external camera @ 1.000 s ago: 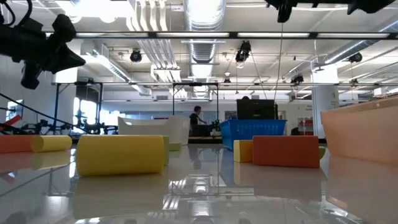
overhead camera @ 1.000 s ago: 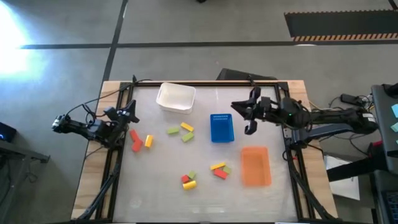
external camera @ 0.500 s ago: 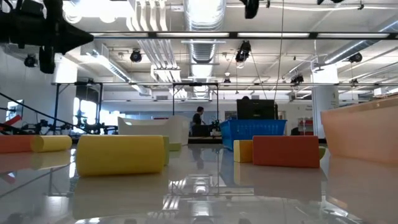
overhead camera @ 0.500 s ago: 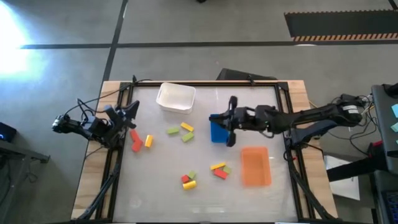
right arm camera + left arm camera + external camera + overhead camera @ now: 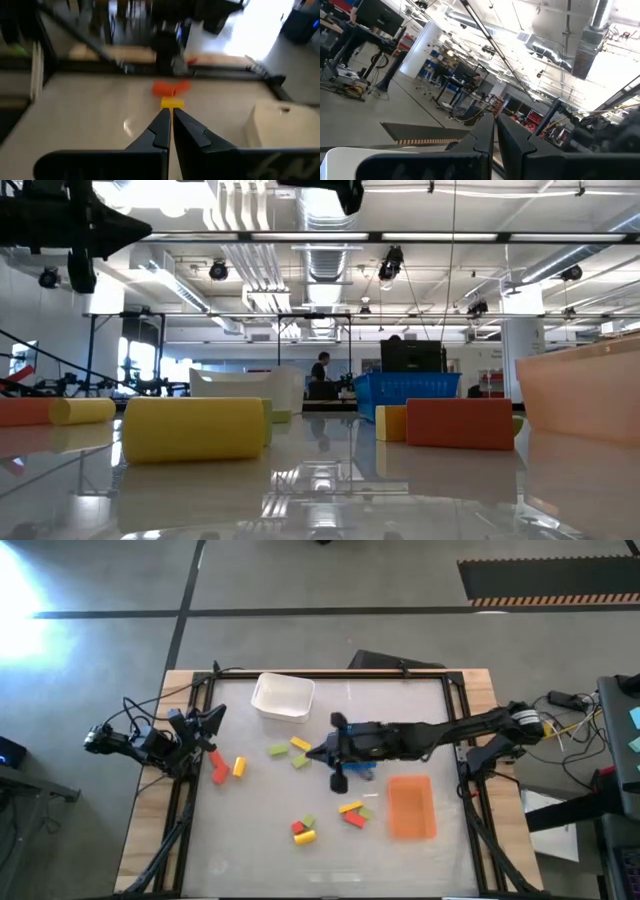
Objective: Sort & place blocks by color
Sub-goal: Put the green block into the orange bin
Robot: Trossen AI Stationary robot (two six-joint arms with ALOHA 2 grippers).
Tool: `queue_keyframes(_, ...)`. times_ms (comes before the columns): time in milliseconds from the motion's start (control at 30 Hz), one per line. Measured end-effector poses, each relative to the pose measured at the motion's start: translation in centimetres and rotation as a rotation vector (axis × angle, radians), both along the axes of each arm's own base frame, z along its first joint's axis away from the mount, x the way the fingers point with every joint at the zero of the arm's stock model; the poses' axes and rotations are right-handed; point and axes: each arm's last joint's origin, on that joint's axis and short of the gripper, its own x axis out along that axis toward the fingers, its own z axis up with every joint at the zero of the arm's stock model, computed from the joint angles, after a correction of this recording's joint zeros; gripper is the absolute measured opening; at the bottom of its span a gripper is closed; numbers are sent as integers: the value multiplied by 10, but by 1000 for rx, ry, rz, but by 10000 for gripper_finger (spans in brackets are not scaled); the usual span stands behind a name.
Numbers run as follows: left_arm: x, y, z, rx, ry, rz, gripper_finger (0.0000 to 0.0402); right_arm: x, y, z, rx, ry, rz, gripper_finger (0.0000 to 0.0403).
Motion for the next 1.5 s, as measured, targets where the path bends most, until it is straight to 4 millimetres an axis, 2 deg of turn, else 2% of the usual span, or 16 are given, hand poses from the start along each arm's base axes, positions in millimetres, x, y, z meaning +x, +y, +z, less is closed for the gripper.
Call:
queue_keyframes(200,-1,0,1,31,13,14,8,19,18,-17,-49,219,69,9)
queue_keyframes(300,-1,0,1,32,12,14,8,25,26,-34,-60,307,132,9)
queue_keyframes(500,0,0,-1,34,19,14,8,36,42,-68,-72,382,232,9)
queue_keyframes(667,0,0,-1,34,19,14,8,46,46,-96,-98,448,246,9)
queue_keyframes(900,0,0,-1,35,20,14,8,50,47,-107,-80,473,235,18)
queue_keyframes(1033,0,0,-1,35,21,14,8,51,48,-102,-52,460,220,62)
queue_keyframes(1233,0,0,-1,35,21,14,8,57,62,-92,-69,419,211,169)
queue_keyframes(1333,0,0,-1,35,21,14,8,63,69,-93,-98,426,214,215)
queue_keyframes(1500,0,0,-1,35,20,14,8,74,77,-97,-156,542,250,255)
